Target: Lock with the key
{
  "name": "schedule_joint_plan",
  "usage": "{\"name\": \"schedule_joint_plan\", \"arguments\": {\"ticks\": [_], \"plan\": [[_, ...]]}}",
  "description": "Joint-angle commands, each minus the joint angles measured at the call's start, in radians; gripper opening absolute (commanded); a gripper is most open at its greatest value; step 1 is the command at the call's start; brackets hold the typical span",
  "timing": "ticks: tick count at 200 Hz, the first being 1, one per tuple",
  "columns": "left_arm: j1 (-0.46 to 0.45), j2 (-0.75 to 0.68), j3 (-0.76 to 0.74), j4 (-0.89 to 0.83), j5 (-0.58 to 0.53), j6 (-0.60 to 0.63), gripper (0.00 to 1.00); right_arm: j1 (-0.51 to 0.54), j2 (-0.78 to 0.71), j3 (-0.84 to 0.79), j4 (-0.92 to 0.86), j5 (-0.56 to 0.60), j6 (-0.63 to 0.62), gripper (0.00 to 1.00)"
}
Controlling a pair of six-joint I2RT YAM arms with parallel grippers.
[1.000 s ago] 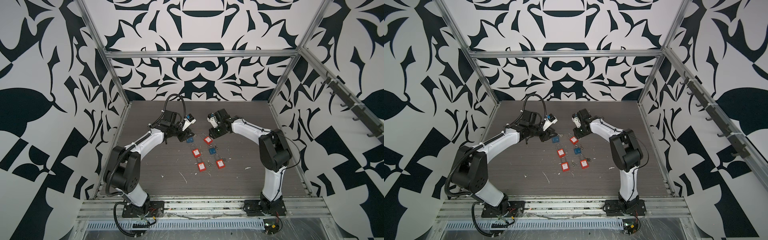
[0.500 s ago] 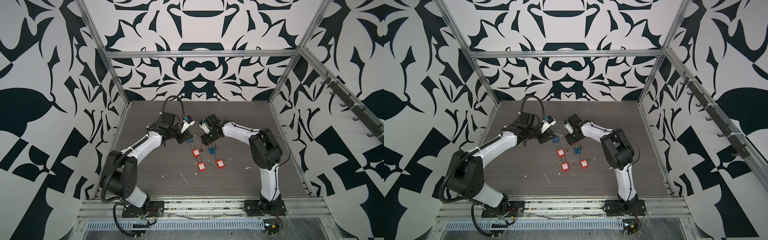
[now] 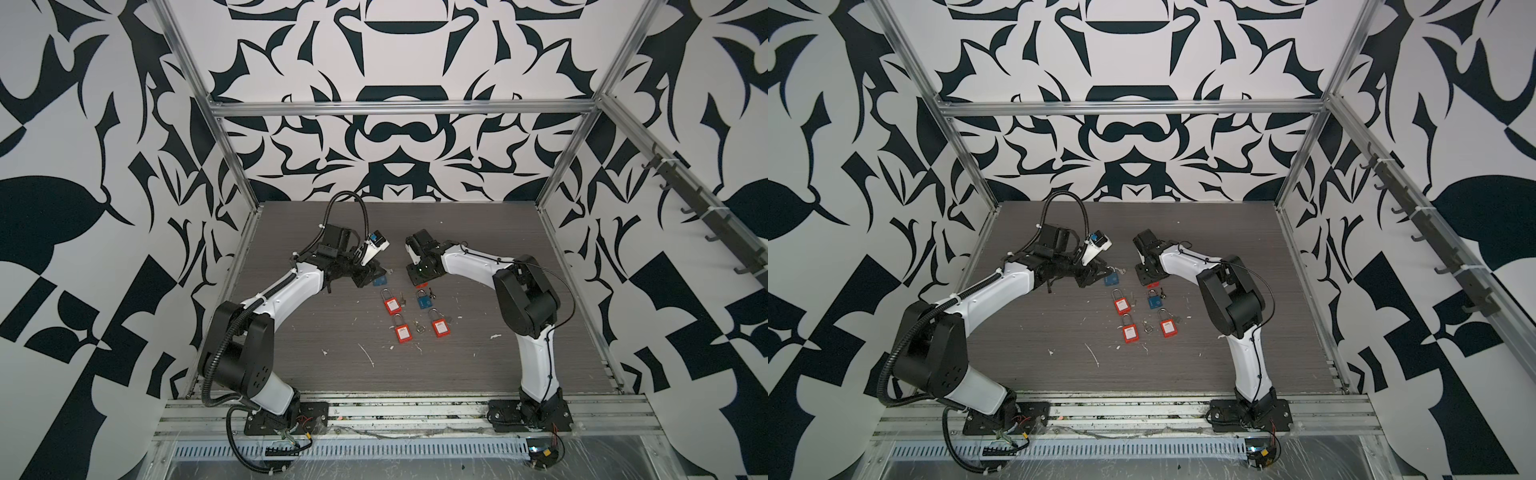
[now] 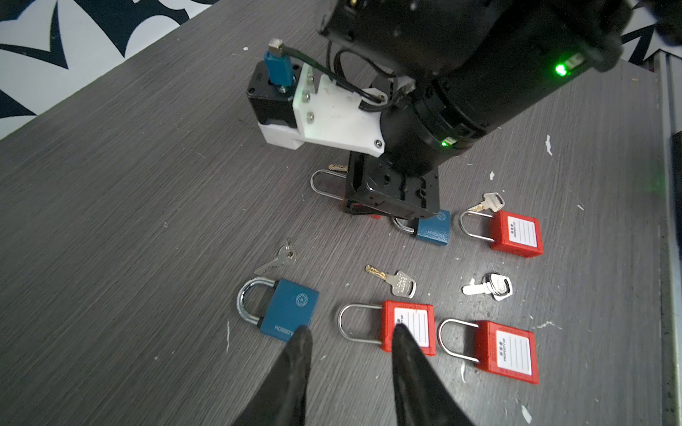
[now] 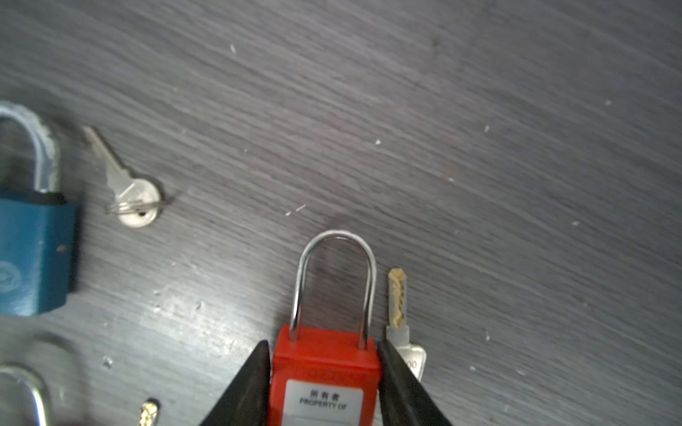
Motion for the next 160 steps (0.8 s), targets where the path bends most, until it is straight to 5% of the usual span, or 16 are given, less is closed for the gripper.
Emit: {"name": "schedule_joint_plan", "arguments": {"ticks": [1, 56, 78, 89, 95, 104, 133, 160], "plan": [[0.001, -0.034, -0.022, -0.023, 0.008, -0.008, 0.39, 0.005, -0.024, 0.043, 0.013, 0.034, 0.048, 0.50], [0.025, -0.120, -0.087, 0.091, -0.073, -0.091, 0.40, 0.017, -0.228, -0.071, 0.167, 0.079, -0.083, 0.69], [0.086, -0.208, -0.176, 0.210, -0.140, -0.174, 0.42, 0.015, -0.380, -0.193, 0.270, 0.235, -0.162, 0.79], [0.120, -0.264, -0.235, 0.258, -0.182, -0.198, 0.49, 0.006, -0.483, -0.340, 0.428, 0.334, -0.222, 0.87], [0.138, -0.308, -0.270, 0.286, -0.207, -0.204, 0.63, -0.010, -0.550, -0.433, 0.515, 0.375, -0.256, 0.94], [0.159, -0.356, -0.336, 0.336, -0.264, -0.217, 0.99, -0.052, -0.629, -0.557, 0.632, 0.417, -0.281, 1.00], [0.263, -0.428, -0.490, 0.420, -0.389, -0.254, 0.99, -0.261, -0.777, -0.765, 0.630, 0.481, -0.184, 1.00], [0.379, -0.426, -0.612, 0.589, -0.450, -0.359, 0.99, -0.387, -0.784, -1.011, 0.968, 0.386, -0.193, 1.00]]}}
